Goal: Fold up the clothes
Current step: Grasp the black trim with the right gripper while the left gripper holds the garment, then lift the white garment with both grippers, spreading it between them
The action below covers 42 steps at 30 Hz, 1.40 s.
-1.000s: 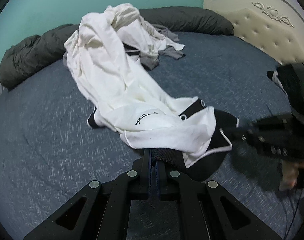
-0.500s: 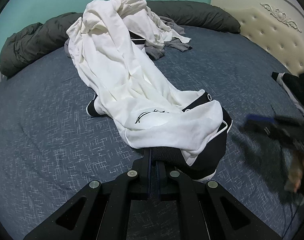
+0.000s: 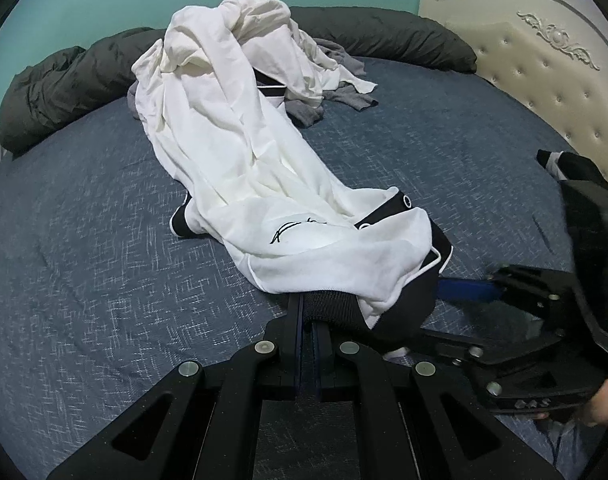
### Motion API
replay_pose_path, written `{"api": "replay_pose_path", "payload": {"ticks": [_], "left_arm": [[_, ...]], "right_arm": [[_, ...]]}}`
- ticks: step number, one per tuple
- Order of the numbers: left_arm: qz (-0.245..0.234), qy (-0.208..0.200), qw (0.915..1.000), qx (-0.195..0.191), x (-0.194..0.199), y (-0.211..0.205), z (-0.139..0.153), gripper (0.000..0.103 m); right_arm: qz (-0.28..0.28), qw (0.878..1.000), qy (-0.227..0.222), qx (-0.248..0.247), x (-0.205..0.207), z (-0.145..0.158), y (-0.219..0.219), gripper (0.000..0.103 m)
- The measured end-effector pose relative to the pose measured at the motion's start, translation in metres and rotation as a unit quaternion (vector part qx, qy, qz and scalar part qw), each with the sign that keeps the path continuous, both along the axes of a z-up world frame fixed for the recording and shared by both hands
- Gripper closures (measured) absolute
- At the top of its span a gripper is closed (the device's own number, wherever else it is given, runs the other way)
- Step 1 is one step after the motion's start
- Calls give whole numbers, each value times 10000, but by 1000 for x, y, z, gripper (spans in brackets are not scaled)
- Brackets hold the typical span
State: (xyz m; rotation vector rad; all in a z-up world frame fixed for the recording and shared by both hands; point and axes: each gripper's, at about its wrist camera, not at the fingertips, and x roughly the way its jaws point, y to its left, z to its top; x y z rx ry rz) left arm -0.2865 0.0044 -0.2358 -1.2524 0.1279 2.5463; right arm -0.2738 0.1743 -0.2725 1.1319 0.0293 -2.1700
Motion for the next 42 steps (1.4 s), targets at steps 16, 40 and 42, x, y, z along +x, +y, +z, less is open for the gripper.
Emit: {"api": "replay_pose_path", "payload": {"ticks": [16, 40, 42], "left_arm": [[-35, 876, 9961, -43, 51, 0, 112, 100], [-254, 2677, 9632, 30, 222, 13, 413, 100], [-306, 2769, 9604, 78, 234, 14, 430, 100]], "right_arm": [[27, 9957, 607, -696, 15, 93, 19, 98], [235, 9594, 2607, -1054, 169, 424, 77, 98], [252, 9567, 2690, -1083, 182, 442, 83, 98]]}}
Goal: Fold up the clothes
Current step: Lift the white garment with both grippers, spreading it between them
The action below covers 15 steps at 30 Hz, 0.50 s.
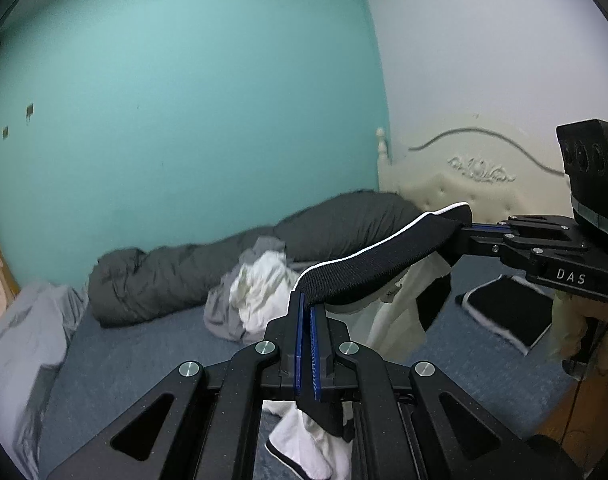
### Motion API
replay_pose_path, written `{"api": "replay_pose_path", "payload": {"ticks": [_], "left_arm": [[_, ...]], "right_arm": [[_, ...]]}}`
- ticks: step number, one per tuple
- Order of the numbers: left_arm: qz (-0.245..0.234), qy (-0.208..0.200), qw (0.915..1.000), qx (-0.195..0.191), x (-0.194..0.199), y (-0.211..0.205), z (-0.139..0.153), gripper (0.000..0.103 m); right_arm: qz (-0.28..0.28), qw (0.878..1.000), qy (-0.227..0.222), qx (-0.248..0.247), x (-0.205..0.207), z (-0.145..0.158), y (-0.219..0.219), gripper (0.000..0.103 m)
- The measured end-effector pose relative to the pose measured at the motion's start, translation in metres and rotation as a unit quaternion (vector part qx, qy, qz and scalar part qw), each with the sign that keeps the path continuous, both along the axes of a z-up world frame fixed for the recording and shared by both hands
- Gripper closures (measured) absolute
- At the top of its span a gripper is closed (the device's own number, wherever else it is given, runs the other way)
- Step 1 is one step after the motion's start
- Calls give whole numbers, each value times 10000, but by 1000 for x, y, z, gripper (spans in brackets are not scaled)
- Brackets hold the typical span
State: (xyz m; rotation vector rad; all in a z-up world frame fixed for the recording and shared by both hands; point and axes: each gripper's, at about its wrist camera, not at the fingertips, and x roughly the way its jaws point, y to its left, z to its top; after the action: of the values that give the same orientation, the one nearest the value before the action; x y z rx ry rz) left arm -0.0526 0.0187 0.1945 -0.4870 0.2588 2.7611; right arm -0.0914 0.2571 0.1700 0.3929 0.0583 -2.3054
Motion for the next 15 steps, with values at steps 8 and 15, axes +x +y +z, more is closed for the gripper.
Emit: {"api": "replay_pose_path", "payload": {"ticks": [8, 15], "left_arm": [[-363, 8, 9991, 226, 27, 5, 31, 100], [-512, -898, 9943, 250, -5, 16, -43, 100]], "right_arm": [[111, 9996, 238, -121, 48, 61, 23, 98], [-34, 9994, -136, 305, 45, 34, 27, 98]]}}
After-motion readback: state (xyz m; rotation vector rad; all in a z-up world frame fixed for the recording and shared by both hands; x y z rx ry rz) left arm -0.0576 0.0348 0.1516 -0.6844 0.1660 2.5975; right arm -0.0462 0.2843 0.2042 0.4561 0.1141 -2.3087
